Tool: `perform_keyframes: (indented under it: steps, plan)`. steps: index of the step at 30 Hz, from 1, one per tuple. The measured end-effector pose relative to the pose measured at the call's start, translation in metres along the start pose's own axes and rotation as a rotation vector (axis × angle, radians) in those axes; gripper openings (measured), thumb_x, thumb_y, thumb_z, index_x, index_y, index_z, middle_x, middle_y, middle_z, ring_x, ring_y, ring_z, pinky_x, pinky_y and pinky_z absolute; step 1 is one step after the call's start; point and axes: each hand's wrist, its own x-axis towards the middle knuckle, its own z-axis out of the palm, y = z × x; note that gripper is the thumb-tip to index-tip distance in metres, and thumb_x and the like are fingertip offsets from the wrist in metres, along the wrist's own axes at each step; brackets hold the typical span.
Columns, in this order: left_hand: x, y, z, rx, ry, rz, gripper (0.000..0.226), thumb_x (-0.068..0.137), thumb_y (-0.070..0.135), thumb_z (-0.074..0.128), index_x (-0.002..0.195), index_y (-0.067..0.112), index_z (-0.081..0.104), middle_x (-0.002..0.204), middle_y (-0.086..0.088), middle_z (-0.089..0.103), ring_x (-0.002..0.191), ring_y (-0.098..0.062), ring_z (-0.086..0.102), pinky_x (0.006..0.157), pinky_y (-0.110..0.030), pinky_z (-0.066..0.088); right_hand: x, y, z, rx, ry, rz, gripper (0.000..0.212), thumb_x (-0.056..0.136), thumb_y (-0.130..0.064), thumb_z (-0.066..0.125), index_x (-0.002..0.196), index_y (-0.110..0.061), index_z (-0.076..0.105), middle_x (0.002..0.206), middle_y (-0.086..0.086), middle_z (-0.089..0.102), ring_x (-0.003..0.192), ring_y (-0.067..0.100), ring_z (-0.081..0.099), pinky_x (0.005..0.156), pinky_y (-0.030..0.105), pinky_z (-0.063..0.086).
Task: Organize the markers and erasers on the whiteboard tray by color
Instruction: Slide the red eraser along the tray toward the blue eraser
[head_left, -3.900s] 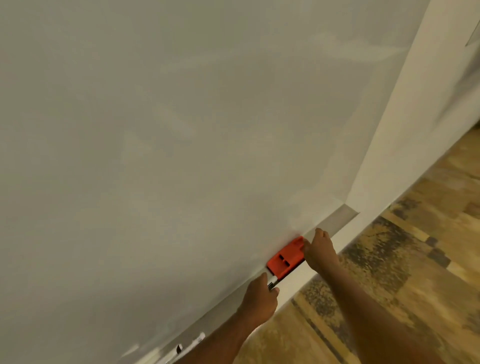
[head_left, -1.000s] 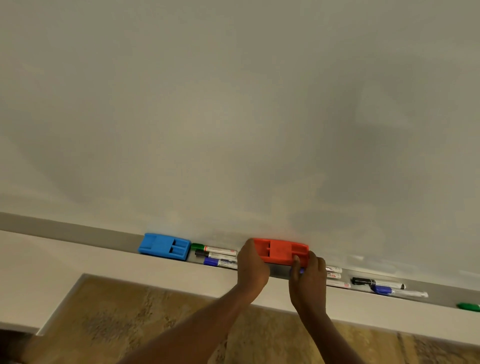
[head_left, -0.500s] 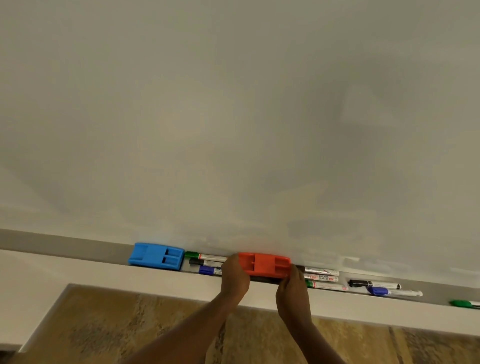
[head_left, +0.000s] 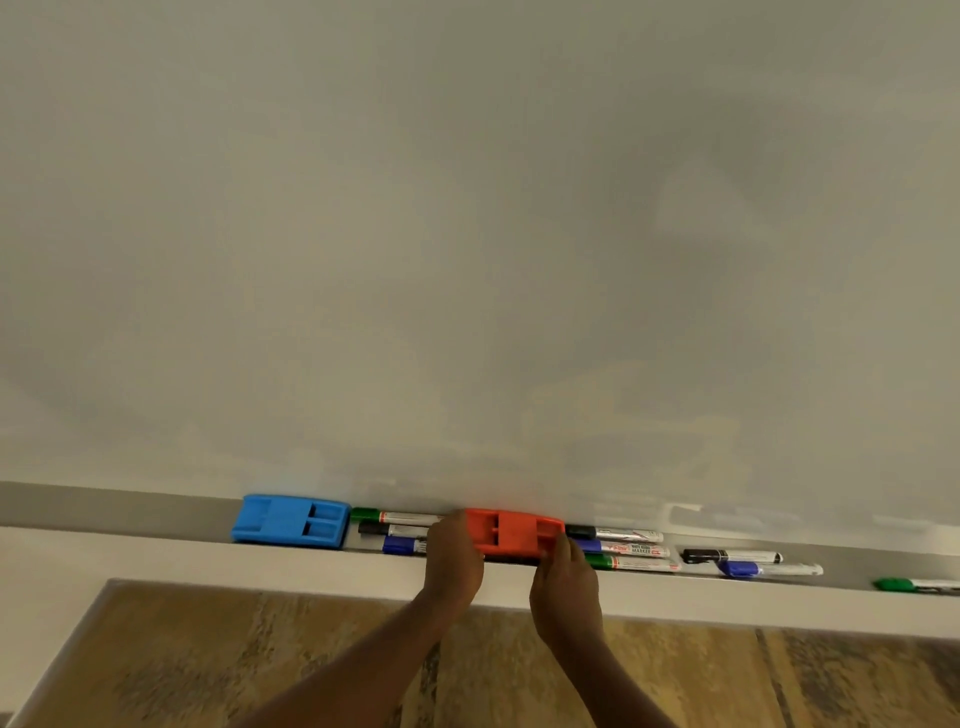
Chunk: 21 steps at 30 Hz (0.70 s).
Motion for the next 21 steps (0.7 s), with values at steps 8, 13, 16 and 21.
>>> perform_keyframes:
  steps: [8,13,16,21]
  plan:
    - [-0.001,0.007,0.008,0.104,-0.043,0.067,0.016,0.09,0.016,0.058,0.105,0.013,0.062,0.106,-0.004,0.068,0.101,-0.018,0.062,0.092,-0.031,0.052,0.005,0.02,-0.006,-0.07,-0.029,-0.013,0.039,0.098,-0.016,0.041,0.135,-0.006,0.041,0.127,0.016,0.056,0.11,0.029,0.055,0.092,0.041,0.05]
    - [-0.006,0.013,0.016,0.125,-0.091,0.113,0.018,0.091,0.017,0.057,0.108,0.015,0.061,0.108,-0.004,0.069,0.103,-0.018,0.062,0.092,-0.034,0.052,0.007,0.036,-0.013,-0.047,-0.05,0.03,0.041,0.1,-0.019,0.038,0.139,-0.007,0.037,0.132,0.016,0.052,0.117,0.029,0.051,0.097,0.044,0.048]
    - [-0.009,0.016,0.02,0.148,-0.098,0.133,0.02,0.091,0.019,0.056,0.111,0.016,0.06,0.109,-0.003,0.069,0.102,-0.018,0.063,0.092,-0.032,0.051,0.008,0.042,-0.016,-0.023,-0.041,0.041,0.04,0.099,-0.019,0.038,0.138,-0.007,0.037,0.131,0.016,0.053,0.117,0.028,0.051,0.098,0.043,0.048]
    - [-0.013,0.017,0.022,0.203,-0.09,0.136,0.025,0.092,0.02,0.055,0.117,0.017,0.057,0.11,-0.004,0.069,0.101,-0.019,0.063,0.088,-0.028,0.052,0.008,0.049,-0.017,0.015,-0.097,0.091,0.052,0.098,-0.026,0.044,0.144,-0.008,0.027,0.144,0.015,0.041,0.131,0.028,0.037,0.109,0.042,0.036]
